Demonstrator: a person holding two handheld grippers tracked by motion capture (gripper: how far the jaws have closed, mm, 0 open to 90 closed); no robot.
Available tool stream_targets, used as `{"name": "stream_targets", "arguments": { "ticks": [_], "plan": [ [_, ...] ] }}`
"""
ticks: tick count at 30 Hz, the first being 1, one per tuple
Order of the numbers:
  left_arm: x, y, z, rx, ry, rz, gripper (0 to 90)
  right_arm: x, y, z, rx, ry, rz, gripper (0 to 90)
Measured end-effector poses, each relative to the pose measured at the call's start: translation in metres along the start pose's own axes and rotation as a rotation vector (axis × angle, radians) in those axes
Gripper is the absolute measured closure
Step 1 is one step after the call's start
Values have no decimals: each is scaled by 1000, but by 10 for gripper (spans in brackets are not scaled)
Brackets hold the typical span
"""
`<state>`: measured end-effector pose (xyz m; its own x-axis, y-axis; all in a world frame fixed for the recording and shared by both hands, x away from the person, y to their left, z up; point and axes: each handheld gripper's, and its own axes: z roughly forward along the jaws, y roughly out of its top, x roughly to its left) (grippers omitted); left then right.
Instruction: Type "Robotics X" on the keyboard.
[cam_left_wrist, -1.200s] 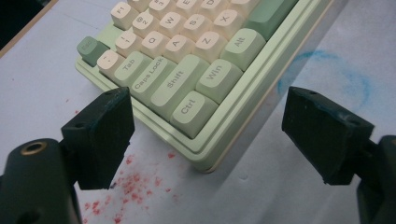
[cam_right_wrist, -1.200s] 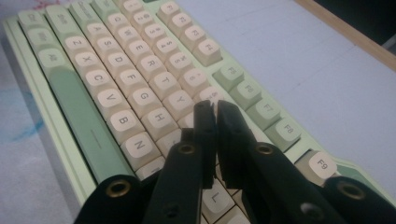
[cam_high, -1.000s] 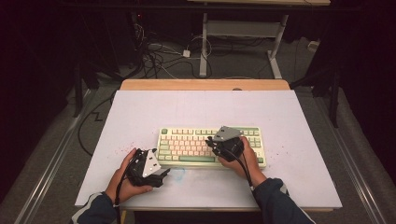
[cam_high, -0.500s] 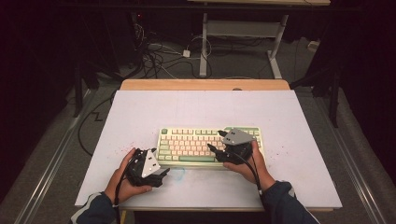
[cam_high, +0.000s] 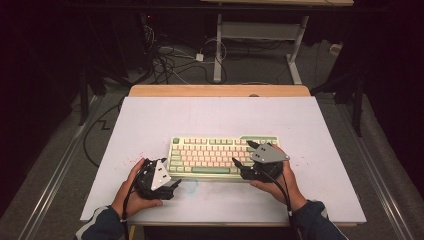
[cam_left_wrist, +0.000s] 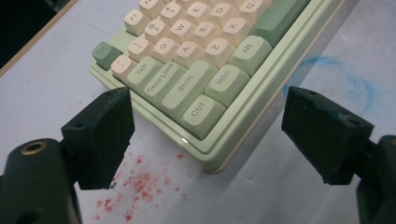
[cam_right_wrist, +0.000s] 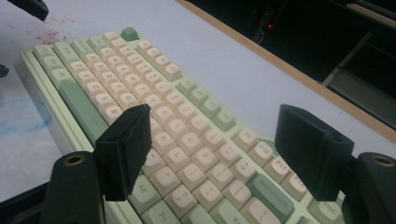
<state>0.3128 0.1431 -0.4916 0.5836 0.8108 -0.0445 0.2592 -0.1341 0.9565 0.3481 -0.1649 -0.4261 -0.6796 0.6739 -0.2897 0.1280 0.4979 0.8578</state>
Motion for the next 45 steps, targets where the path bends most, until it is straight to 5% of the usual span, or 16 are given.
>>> {"name": "stream_targets", "arguments": {
  "ticks": [12,27,34,39,45],
  "plan": [
    [1,8,-7,-29,-33,-40,223,-4,-18,-24,-30,-60,-7,272],
    [2,13,-10,-16,-64,-65,459,-6,-45,-44,-19,-91,-11,277],
    [2,19,-16,-11,-115,-91,646,0,-54,-50,-8,-89,-26,277],
    [-1,20,-18,-12,-102,-28,857,3,-58,-53,9,-76,-31,278],
    [-4,26,-15,-1,-112,-31,869,6,-62,-53,26,-64,-32,277]
  ]
}}
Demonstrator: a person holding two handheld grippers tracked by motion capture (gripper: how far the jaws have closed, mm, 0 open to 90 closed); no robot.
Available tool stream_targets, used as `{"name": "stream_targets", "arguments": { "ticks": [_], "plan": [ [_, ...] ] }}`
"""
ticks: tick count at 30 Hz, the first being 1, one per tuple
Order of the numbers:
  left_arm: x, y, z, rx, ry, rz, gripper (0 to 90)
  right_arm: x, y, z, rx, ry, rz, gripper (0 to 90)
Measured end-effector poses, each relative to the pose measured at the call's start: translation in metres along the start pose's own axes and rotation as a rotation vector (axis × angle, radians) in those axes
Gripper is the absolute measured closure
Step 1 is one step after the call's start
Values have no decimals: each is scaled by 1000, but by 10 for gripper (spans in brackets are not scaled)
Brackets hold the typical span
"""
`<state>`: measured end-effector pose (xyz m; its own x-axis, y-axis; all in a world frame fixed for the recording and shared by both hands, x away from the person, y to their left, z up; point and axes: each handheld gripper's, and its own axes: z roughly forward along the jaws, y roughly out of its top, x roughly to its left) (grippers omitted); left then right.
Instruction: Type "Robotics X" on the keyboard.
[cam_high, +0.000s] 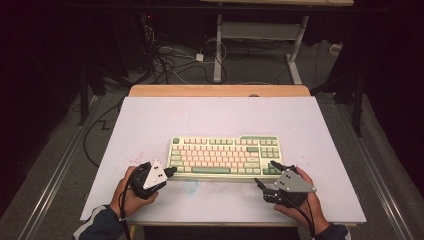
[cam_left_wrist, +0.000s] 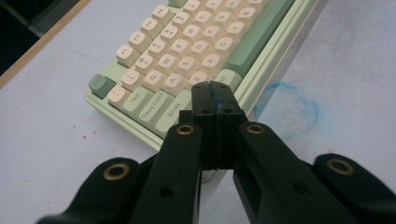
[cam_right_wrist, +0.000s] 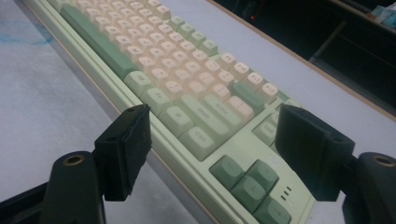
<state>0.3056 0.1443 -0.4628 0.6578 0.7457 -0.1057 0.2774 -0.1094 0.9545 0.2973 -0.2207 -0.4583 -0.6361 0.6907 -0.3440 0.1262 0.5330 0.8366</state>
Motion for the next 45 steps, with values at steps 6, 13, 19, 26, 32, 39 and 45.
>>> {"name": "stream_targets", "arguments": {
  "ticks": [6,13,19,26,32,39,45],
  "plan": [
    [-6,13,15,12,-19,-10,869,2,0,2,8,4,-4,278],
    [-13,19,37,42,-38,-14,869,2,-2,5,16,9,-3,278],
    [-18,22,55,65,-50,-18,868,3,-2,6,19,16,-3,277],
    [-23,19,71,106,-38,-6,868,3,-3,8,32,23,-6,277],
    [-24,17,79,123,-33,4,867,4,-4,9,37,30,-7,278],
    [-25,14,88,139,-22,10,868,5,-4,11,44,38,-11,277],
    [-23,14,87,135,-15,6,867,4,-5,11,45,40,-11,278]
  ]
}}
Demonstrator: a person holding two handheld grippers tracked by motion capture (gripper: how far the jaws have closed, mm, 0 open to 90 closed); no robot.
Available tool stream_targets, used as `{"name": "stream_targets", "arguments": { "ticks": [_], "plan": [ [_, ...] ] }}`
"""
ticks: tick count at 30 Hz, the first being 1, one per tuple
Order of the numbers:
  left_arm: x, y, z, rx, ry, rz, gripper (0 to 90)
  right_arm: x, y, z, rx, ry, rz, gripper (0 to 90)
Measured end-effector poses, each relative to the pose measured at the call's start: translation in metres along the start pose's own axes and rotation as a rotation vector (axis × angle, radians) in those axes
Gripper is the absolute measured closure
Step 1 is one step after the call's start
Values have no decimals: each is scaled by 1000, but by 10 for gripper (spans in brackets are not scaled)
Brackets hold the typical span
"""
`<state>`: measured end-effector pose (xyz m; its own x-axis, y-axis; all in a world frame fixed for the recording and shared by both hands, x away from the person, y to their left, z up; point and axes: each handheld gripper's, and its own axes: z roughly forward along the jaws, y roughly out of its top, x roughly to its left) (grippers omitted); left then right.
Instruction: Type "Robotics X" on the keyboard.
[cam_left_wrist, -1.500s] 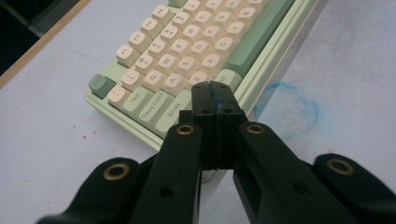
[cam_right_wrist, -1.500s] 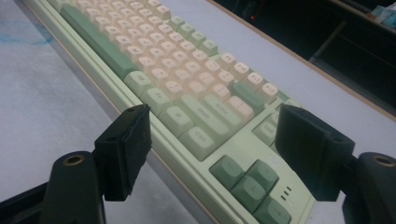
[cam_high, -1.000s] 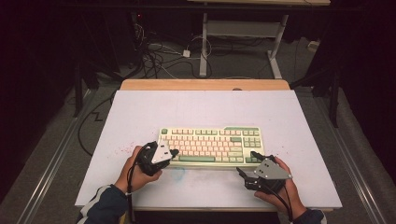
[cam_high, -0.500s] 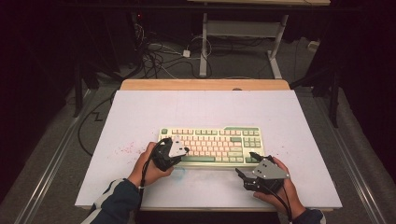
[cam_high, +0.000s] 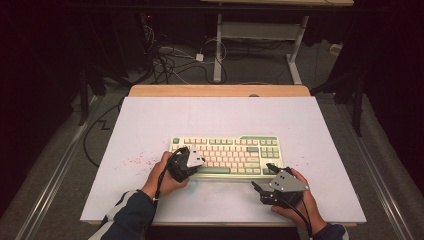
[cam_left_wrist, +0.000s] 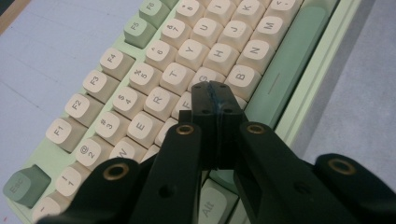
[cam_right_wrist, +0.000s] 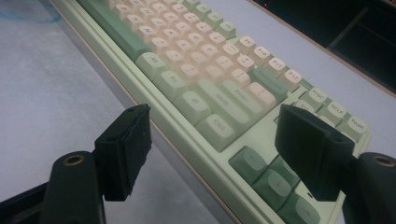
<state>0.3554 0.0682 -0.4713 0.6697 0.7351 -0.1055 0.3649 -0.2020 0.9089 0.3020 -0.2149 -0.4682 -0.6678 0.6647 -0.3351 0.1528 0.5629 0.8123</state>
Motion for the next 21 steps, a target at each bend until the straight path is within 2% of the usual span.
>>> {"name": "stream_targets", "arguments": {
  "ticks": [13,16,21],
  "plan": [
    [0,-1,0,-1,3,4,866,0,0,0,9,-7,2,276],
    [0,-4,2,14,8,12,867,0,1,0,7,-5,4,276],
    [0,-4,2,3,10,11,866,0,0,1,11,0,-1,276]
  ]
}}
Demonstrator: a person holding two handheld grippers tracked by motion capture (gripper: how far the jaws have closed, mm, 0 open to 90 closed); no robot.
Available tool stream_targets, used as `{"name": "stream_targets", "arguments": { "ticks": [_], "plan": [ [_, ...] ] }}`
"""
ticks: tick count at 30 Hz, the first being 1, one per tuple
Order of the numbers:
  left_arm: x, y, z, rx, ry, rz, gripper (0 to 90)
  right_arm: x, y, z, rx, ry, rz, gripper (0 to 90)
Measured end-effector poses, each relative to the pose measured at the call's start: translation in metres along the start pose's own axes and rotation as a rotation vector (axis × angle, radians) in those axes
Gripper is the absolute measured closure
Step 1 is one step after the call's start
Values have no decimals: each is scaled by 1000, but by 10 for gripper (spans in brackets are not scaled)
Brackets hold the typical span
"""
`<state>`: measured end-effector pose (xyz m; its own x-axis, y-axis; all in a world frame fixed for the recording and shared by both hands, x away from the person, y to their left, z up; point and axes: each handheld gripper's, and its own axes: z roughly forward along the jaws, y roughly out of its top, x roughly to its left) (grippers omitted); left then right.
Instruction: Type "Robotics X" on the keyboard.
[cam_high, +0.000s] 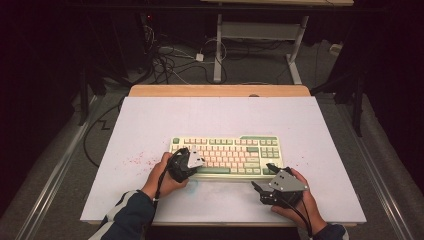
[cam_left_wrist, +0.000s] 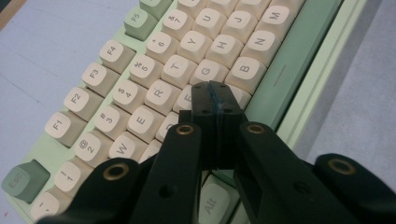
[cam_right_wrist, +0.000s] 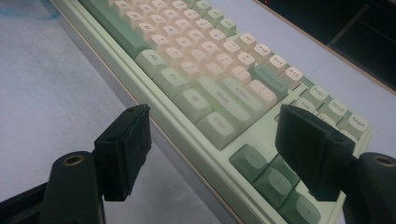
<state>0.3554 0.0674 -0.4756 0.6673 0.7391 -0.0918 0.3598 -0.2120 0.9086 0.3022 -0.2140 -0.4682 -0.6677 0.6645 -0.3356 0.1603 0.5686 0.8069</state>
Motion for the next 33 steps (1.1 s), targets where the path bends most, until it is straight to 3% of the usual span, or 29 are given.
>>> {"name": "stream_targets", "arguments": {
  "ticks": [10,26,33],
  "plan": [
    [0,4,-5,-51,-1,2,779,0,1,-1,-6,0,4,276],
    [5,2,-25,-160,18,17,393,-2,1,-2,-10,-3,13,276],
    [6,2,-32,-216,16,-8,243,-2,1,-2,-10,-6,16,276]
  ]
}}
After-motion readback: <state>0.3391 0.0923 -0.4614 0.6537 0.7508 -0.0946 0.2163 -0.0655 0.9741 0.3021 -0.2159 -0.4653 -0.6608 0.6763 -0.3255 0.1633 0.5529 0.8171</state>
